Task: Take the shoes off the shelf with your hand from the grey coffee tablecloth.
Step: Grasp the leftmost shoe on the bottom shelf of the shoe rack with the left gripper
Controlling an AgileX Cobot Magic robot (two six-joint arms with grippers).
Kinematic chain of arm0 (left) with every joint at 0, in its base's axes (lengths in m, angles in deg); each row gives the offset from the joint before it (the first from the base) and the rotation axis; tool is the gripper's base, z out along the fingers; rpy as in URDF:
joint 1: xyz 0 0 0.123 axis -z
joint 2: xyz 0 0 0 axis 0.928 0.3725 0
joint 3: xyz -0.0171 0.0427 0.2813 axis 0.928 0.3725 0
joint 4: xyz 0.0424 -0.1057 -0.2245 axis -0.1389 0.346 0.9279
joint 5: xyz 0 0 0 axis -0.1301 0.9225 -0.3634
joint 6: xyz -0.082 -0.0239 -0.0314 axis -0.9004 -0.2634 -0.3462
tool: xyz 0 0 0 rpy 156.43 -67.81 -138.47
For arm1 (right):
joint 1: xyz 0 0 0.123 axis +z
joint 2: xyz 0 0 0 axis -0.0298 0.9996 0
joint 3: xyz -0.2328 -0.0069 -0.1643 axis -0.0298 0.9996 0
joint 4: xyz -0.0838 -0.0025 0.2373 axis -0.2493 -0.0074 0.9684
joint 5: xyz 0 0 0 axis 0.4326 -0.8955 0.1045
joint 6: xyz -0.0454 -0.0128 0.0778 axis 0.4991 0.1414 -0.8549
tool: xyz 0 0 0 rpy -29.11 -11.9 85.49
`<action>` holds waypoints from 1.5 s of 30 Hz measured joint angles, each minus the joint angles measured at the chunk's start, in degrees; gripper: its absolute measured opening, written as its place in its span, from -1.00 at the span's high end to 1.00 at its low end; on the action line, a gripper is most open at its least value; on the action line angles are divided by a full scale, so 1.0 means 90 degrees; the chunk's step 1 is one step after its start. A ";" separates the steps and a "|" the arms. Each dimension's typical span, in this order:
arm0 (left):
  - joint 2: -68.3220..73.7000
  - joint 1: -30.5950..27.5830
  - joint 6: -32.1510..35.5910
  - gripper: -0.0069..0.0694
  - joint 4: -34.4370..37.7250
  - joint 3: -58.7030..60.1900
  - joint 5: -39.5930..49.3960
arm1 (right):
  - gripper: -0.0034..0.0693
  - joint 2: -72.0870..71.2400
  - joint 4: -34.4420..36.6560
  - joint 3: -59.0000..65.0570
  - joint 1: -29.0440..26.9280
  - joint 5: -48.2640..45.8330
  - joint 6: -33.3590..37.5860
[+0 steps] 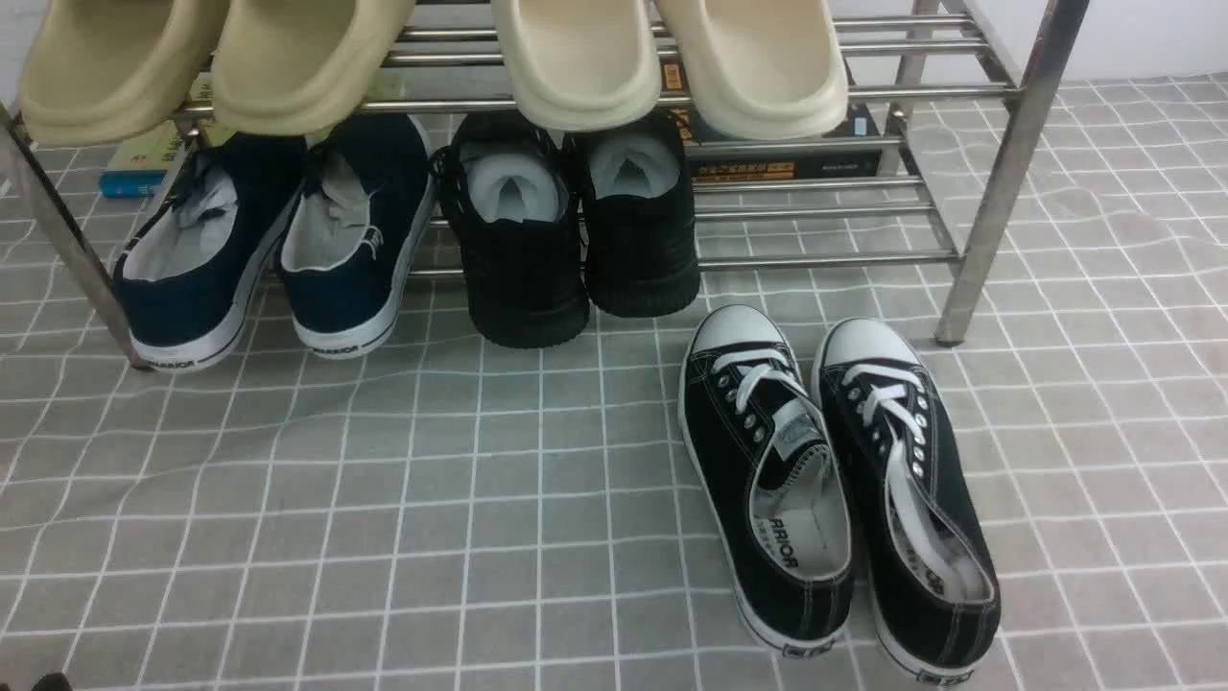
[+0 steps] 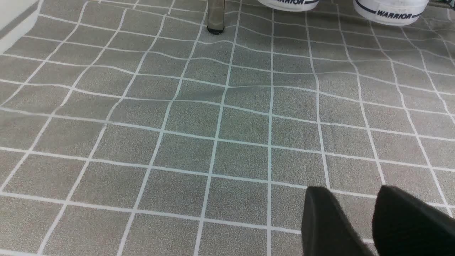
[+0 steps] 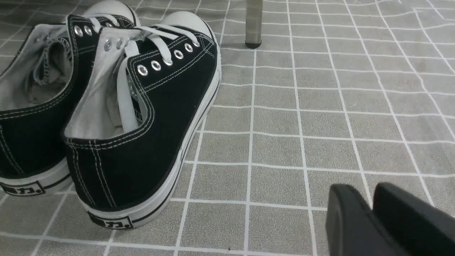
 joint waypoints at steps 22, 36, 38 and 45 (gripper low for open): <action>0.0000 0.0000 0.0000 0.19 0.0000 0.0000 0.0000 | 0.49 0.0000 0.0000 0.0000 0.0000 0.0000 0.0000; 0.0000 0.0000 -0.0046 0.19 -0.1194 0.0024 0.0010 | 0.44 0.0000 0.0000 0.0000 0.0000 0.0000 0.0010; 0.0000 0.0000 -0.0241 0.19 -0.1024 0.0032 -0.0043 | 0.44 0.0000 0.0000 0.0000 0.0000 0.0000 0.0010; 0.0000 0.0000 -0.2551 0.19 0.1382 0.0064 -0.0708 | 0.43 0.0000 0.0000 0.0000 0.0000 0.0000 0.0010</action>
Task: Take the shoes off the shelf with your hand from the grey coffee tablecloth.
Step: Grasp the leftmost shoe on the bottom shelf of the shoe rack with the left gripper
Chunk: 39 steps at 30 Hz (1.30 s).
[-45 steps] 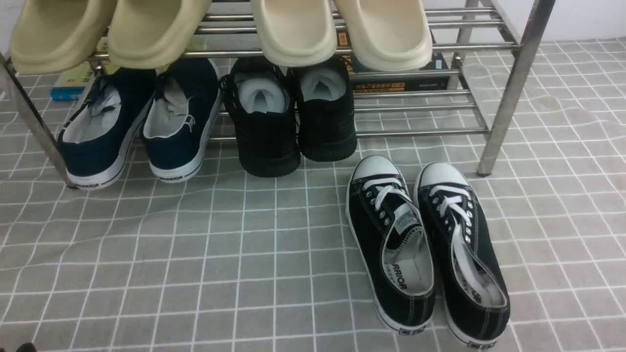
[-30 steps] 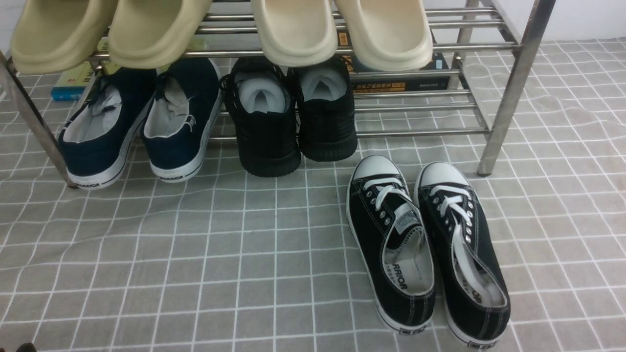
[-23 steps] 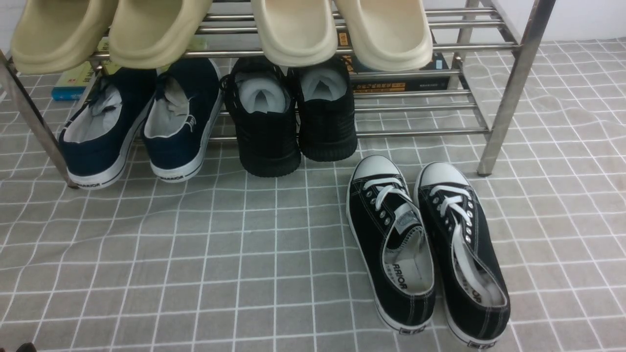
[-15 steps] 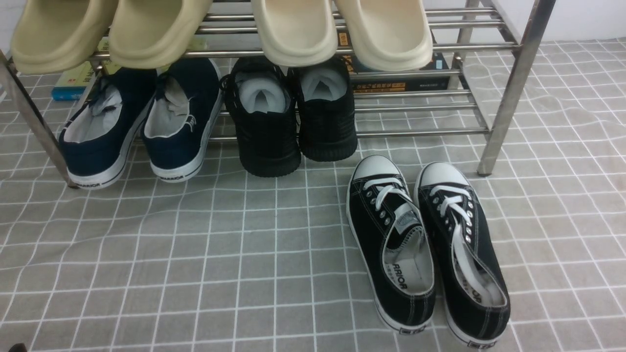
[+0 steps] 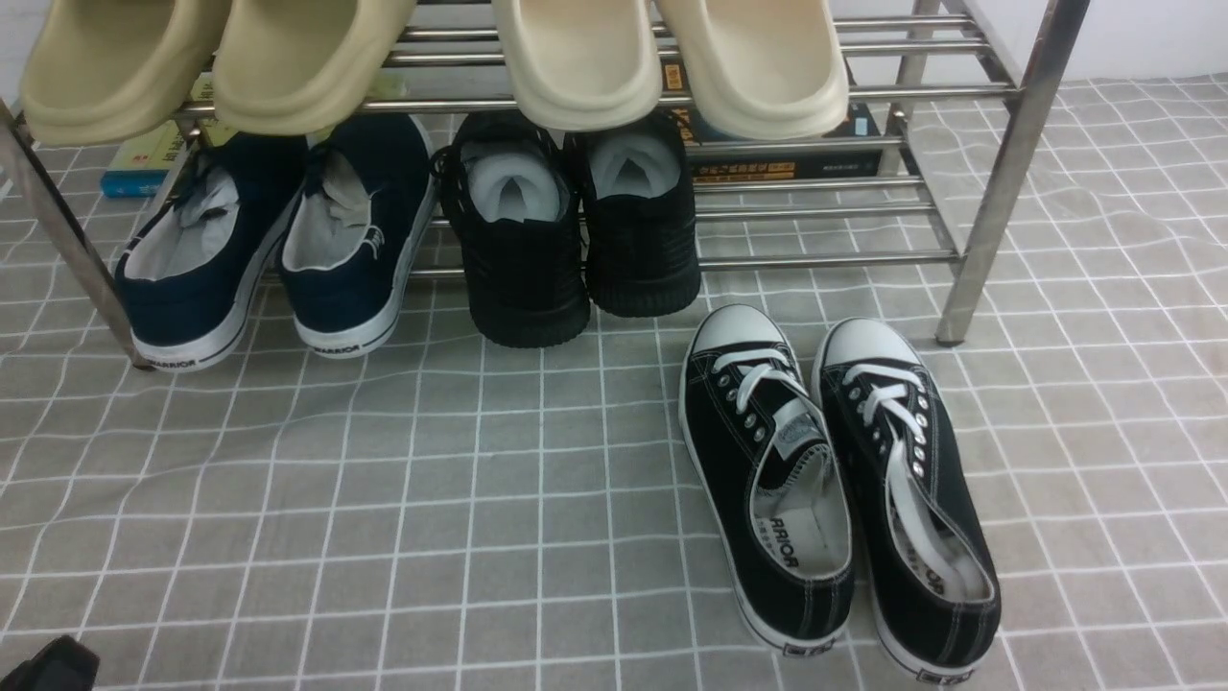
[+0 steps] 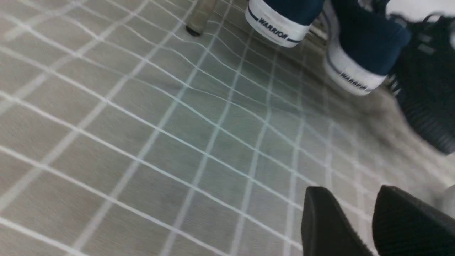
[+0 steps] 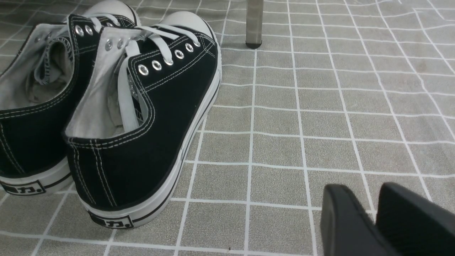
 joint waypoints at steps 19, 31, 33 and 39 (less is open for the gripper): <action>0.0000 0.0000 -0.0874 0.19 0.0921 0.0012 -0.2634 | 0.35 0.0000 0.0000 0.0000 0.0000 0.0000 0.0005; 0.1829 0.0000 0.0358 0.78 0.0339 -0.2318 0.0428 | 0.32 0.0000 0.0000 0.0000 0.0000 0.0000 0.0005; 0.2631 0.0000 0.0469 0.81 0.0182 -0.2838 0.1833 | 0.31 0.0000 0.0000 0.0000 0.0000 0.0000 0.0005; 0.4849 0.0000 0.0311 0.81 -0.0731 -0.4024 0.3452 | 0.29 0.0000 0.0007 0.0000 0.0000 0.0000 0.0005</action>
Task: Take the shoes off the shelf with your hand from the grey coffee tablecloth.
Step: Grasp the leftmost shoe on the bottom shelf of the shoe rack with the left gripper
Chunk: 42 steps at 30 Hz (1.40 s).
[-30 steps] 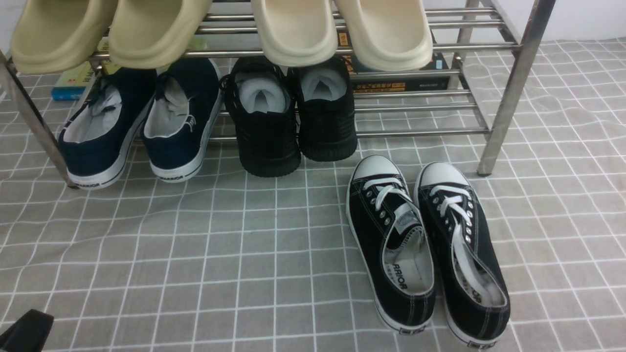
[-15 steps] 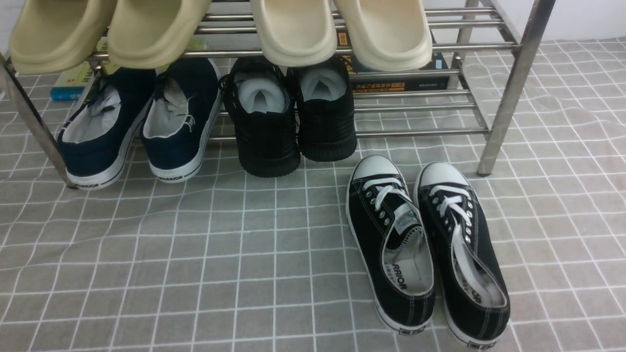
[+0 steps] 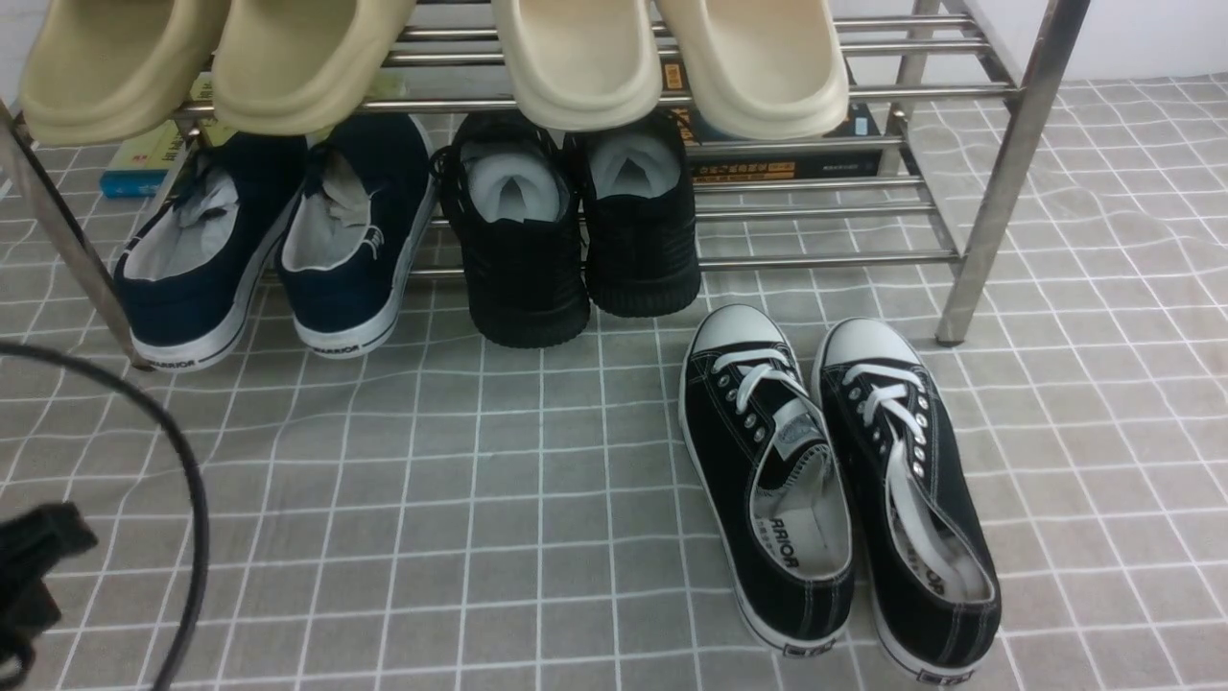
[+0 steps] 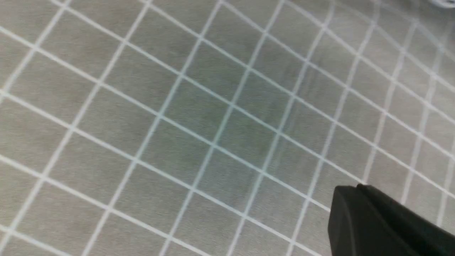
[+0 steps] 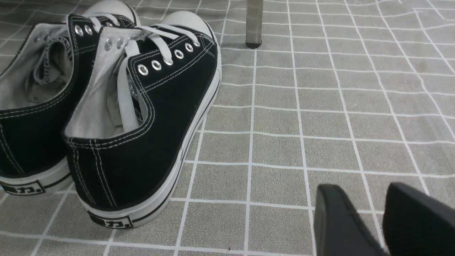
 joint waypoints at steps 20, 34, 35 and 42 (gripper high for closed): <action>0.4991 0.0000 -0.2023 -0.05 -0.1083 -0.4557 -0.0177 | 0.25 0.0000 -0.0006 0.0000 0.0000 0.0000 0.0000; 0.5910 0.0000 -0.2094 -0.21 -0.1086 -0.4580 -0.0449 | 0.25 0.0000 -0.0006 0.0000 0.0000 0.0000 0.0000; 0.5997 0.0000 -0.2094 -0.05 -0.1086 -0.4581 -0.0463 | 0.25 0.0000 -0.0006 0.0000 0.0000 0.0000 0.0000; 0.5956 0.0000 -0.1996 0.66 -0.1098 -0.4587 -0.0393 | 0.25 0.0000 -0.0006 0.0000 0.0000 0.0000 0.0000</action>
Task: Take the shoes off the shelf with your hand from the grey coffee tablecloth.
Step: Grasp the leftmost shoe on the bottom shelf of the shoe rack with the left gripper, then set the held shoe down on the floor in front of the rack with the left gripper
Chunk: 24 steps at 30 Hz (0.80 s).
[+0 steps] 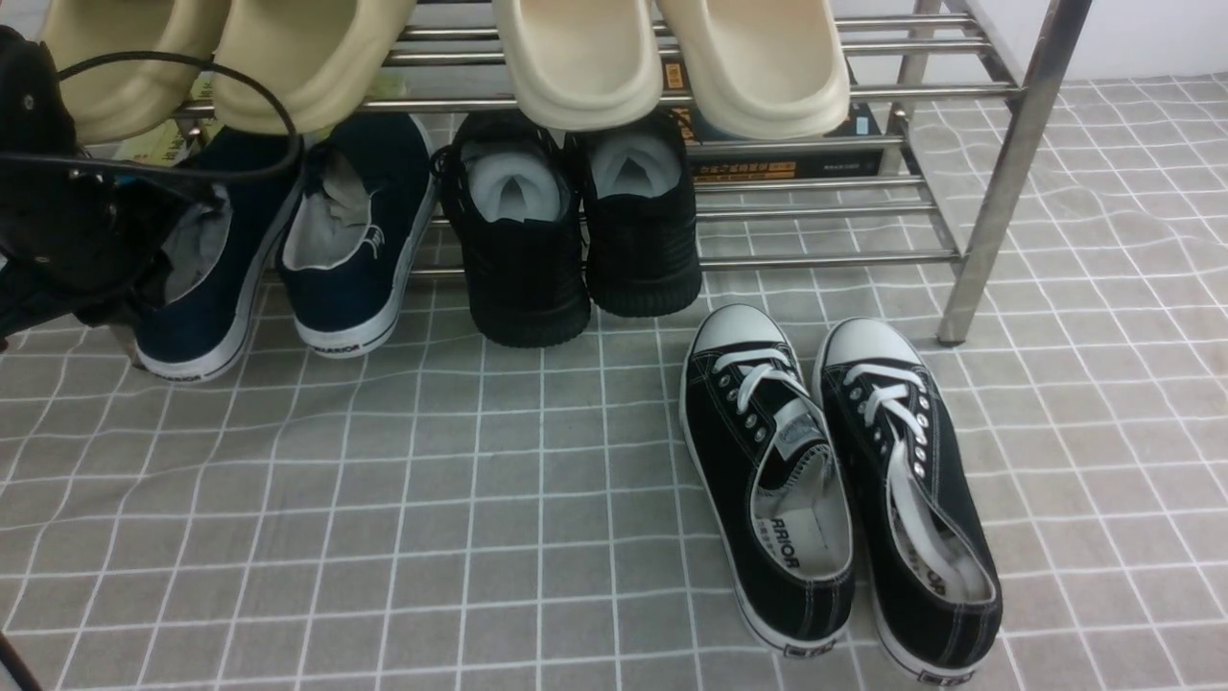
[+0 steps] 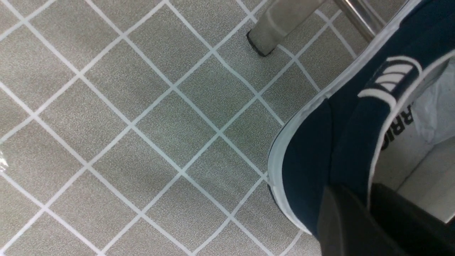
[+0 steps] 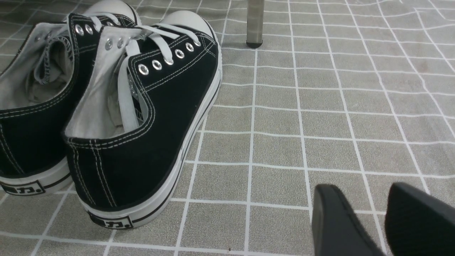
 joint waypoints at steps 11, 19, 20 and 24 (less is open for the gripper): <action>-0.0324 0.0000 0.0152 0.65 0.0004 0.0000 0.0468 | 0.25 0.0000 -0.0005 0.0000 0.0000 0.0000 0.0000; -0.0447 0.0000 0.0776 0.65 0.0024 0.0000 0.1211 | 0.25 0.0000 -0.0005 0.0000 0.0000 0.0000 0.0000; -0.0494 0.0000 0.0915 0.65 0.0031 0.0000 0.1426 | 0.25 0.0000 -0.0005 0.0000 0.0000 0.0000 0.0000; -0.0870 0.0156 0.1230 0.65 0.0068 0.0298 0.2224 | 0.25 0.0000 -0.0005 0.0000 0.0000 0.0000 0.0000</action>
